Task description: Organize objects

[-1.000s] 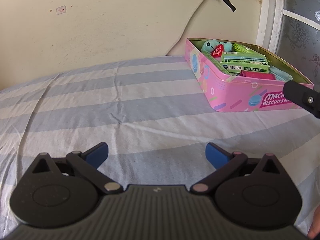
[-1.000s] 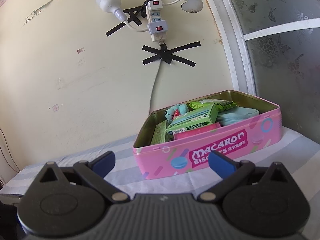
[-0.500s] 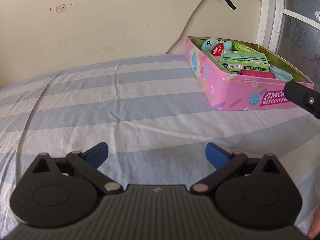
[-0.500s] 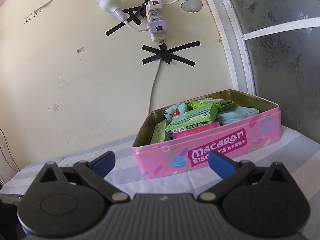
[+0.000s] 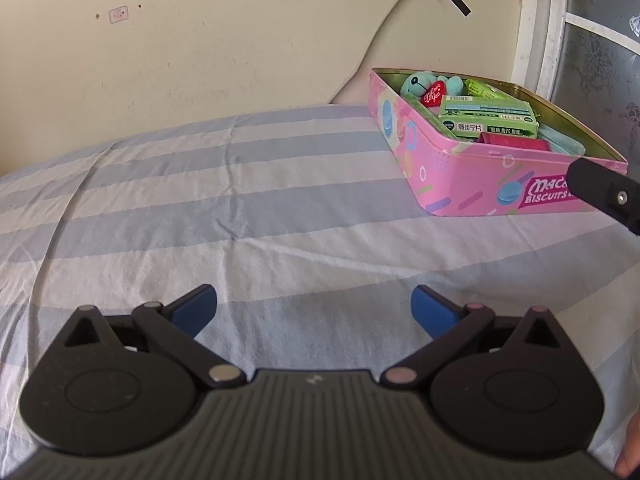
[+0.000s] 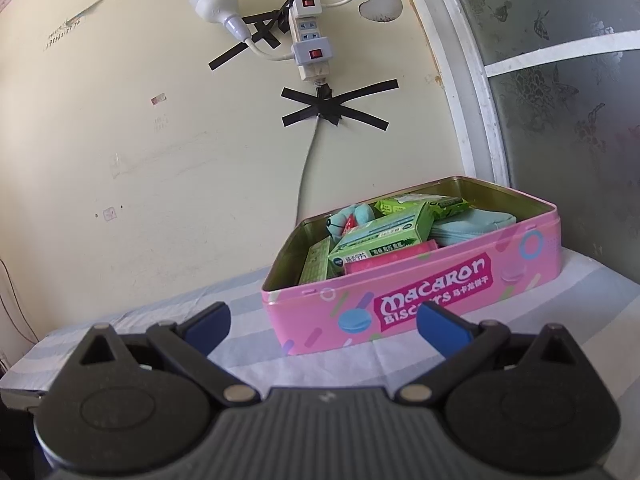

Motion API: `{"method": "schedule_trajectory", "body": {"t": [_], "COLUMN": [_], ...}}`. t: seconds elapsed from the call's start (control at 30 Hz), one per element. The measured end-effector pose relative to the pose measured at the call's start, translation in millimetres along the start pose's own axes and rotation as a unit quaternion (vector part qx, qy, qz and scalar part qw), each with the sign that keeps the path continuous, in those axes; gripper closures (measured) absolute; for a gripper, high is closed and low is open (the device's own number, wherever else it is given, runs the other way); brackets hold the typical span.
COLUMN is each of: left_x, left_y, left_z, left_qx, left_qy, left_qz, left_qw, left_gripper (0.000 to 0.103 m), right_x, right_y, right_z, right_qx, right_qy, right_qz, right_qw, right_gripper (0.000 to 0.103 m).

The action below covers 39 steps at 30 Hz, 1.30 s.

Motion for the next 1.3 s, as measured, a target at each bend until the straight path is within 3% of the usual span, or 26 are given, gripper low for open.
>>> {"method": "schedule_trajectory", "body": {"t": [1.3], "left_x": [0.0], "left_y": [-2.0], "left_z": [-3.5], "left_qx": [-0.004], "left_qy": [-0.003], "left_qz": [-0.005], "left_qw": [1.0000], "left_gripper": [0.000], "right_x": [0.3], "right_y": [1.3], "right_z": [-2.7], "right_qx": [0.000], "right_qy": [0.002], "right_qz": [-0.001], "right_qw": [1.000], "right_gripper": [0.000]}}
Point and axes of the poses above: each gripper's, at about its wrist camera, not at the fingertips, and x roughly the way its jaws point, y to its left, z to its top, the point moved 6 cm from there along x, roughly the way its jaws point, and after that the axes turned 2 degrees about x, right-handed, at the moved point
